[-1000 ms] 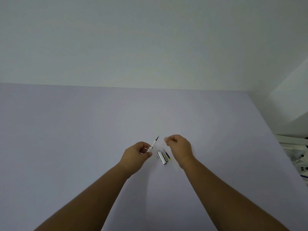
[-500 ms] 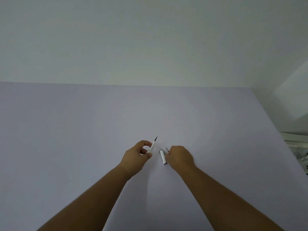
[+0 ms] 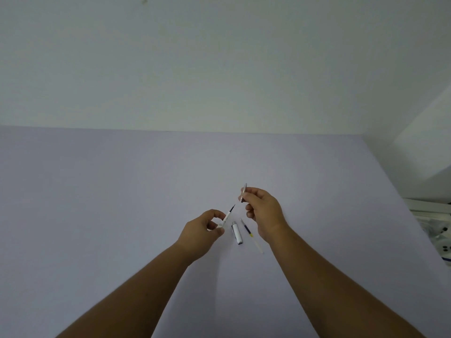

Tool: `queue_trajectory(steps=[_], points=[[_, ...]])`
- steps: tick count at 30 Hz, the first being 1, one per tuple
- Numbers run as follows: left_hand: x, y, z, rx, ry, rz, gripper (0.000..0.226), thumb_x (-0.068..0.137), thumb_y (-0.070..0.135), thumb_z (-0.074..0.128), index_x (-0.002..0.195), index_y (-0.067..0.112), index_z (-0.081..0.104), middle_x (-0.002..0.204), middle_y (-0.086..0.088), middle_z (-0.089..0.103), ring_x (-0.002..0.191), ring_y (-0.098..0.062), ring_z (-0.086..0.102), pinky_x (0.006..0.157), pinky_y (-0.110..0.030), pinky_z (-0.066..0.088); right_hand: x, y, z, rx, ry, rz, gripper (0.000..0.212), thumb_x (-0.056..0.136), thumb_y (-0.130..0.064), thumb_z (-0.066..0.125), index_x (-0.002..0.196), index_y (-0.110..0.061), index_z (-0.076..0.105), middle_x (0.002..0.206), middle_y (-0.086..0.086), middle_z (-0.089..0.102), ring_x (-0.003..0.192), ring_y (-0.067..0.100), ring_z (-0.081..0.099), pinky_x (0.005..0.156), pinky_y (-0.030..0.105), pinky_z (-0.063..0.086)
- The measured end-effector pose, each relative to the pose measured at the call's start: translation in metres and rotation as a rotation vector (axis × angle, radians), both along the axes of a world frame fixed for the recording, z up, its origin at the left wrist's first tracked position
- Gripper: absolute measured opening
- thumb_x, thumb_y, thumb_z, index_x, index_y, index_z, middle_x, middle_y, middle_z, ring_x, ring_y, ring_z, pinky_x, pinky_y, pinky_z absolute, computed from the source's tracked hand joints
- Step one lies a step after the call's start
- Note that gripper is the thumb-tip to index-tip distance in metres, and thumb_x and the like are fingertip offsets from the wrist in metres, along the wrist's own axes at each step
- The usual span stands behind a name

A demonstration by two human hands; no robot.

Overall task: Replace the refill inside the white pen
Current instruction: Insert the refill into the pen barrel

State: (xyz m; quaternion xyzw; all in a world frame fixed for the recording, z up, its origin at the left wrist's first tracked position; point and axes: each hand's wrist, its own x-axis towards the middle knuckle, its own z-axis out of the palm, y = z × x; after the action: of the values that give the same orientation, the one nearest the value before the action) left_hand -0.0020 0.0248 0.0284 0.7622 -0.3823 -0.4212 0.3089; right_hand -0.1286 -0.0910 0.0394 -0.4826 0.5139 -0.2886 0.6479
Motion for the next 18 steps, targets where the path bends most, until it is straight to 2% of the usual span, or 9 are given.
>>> queue_trajectory(steps=[6, 12, 16, 18], points=[[-0.001, -0.003, 0.005, 0.004, -0.016, 0.001, 0.018, 0.089, 0.029, 0.058, 0.098, 0.044, 0.056, 0.087, 0.006, 0.060, 0.069, -0.010, 0.054, 0.053, -0.016, 0.043, -0.002, 0.005, 0.004, -0.022, 0.022, 0.068, 0.009, 0.080, -0.018, 0.064, 0.087, -0.019, 0.070, 0.084, 0.004, 0.073, 0.064, 0.013, 0.052, 0.056, 0.024, 0.045], [-0.002, -0.005, 0.008, -0.009, -0.024, 0.014, 0.018, 0.088, 0.029, 0.059, 0.100, 0.043, 0.056, 0.087, 0.005, 0.063, 0.071, -0.010, 0.056, 0.054, -0.016, 0.041, -0.002, 0.012, 0.005, -0.033, 0.037, 0.141, 0.006, 0.076, -0.019, 0.067, 0.081, -0.018, 0.071, 0.081, 0.002, 0.072, 0.063, 0.013, 0.050, 0.056, 0.025, 0.044], [-0.004, -0.007, 0.010, -0.050, 0.000, 0.070, 0.019, 0.086, 0.028, 0.063, 0.103, 0.033, 0.055, 0.087, 0.003, 0.065, 0.073, -0.011, 0.057, 0.056, -0.018, 0.042, -0.002, 0.016, 0.002, -0.024, 0.069, 0.186, 0.009, 0.078, -0.020, 0.068, 0.086, -0.016, 0.071, 0.075, -0.003, 0.065, 0.063, 0.013, 0.049, 0.057, 0.024, 0.043], [-0.005, -0.008, 0.010, -0.060, -0.018, 0.094, 0.013, 0.085, 0.027, 0.065, 0.095, 0.028, 0.057, 0.084, 0.007, 0.062, 0.073, -0.009, 0.056, 0.058, -0.019, 0.041, -0.001, 0.018, 0.001, -0.014, 0.068, 0.202, 0.009, 0.080, -0.020, 0.067, 0.088, -0.019, 0.071, 0.072, -0.007, 0.063, 0.061, 0.011, 0.048, 0.055, 0.022, 0.041]])
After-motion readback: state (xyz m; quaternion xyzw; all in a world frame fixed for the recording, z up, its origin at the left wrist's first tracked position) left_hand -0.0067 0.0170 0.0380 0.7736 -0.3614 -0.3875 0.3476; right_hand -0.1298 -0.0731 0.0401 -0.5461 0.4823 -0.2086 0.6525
